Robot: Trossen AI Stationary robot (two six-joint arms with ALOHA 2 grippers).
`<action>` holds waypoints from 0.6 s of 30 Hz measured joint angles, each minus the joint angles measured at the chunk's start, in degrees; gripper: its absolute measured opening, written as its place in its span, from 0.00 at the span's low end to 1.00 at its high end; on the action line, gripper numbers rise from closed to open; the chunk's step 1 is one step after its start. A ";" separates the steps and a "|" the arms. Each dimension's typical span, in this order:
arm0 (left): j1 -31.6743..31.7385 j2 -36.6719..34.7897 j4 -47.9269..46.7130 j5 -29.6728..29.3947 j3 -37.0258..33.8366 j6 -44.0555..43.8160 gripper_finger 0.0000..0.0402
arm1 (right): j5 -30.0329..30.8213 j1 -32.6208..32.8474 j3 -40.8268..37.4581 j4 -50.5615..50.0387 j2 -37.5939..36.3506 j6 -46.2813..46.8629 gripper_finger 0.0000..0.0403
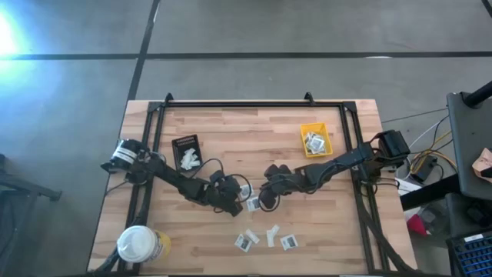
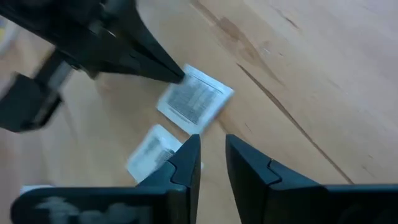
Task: Pick & Place First Aid Supplies
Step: Put the black pad into the yellow bin
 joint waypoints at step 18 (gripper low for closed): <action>-0.22 0.07 -0.50 4.20 0.07 -4.60 0.00 | -2.54 -1.63 0.00 6.54 2.90 9.49 0.34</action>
